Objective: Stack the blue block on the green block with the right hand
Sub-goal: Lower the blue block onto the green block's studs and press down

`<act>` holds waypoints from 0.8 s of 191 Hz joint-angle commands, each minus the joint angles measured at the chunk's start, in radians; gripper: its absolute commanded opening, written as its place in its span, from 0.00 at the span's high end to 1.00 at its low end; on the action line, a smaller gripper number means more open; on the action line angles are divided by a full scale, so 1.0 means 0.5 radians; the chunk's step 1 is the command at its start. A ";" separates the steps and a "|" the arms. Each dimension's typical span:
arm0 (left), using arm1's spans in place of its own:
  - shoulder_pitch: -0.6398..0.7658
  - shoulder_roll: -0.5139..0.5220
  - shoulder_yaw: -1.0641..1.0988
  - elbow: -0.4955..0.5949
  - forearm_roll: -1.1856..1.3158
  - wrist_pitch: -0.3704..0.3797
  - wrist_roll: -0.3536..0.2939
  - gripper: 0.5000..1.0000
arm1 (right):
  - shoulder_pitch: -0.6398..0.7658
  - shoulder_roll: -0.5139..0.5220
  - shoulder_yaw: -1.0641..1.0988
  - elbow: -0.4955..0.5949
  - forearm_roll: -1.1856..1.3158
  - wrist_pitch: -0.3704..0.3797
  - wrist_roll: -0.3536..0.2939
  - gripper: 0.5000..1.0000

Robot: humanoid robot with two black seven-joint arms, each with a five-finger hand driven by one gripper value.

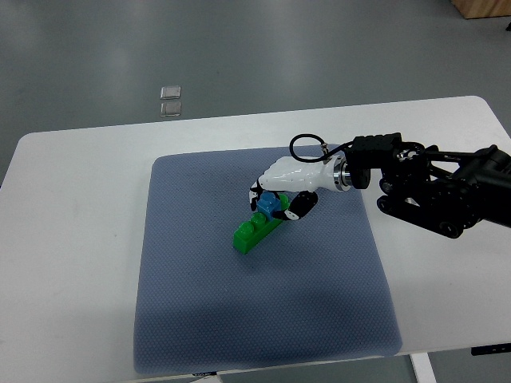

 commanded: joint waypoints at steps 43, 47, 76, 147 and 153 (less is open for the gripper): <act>0.000 0.000 0.000 0.000 0.000 0.000 0.000 0.00 | 0.008 -0.007 0.012 0.014 0.014 0.033 0.000 0.53; 0.000 0.000 0.000 0.000 0.000 0.000 0.000 0.00 | 0.008 -0.007 0.018 0.014 0.014 0.042 0.000 0.51; 0.000 0.000 0.000 0.000 0.000 0.000 0.000 0.00 | 0.008 -0.007 0.033 0.017 0.017 0.073 0.000 0.49; 0.000 0.000 0.000 0.000 0.000 0.000 0.000 0.00 | 0.011 -0.003 0.037 0.017 0.020 0.070 0.000 0.49; 0.000 0.000 0.000 0.000 0.000 0.000 0.000 0.00 | 0.011 -0.003 0.037 0.017 0.020 0.070 0.000 0.49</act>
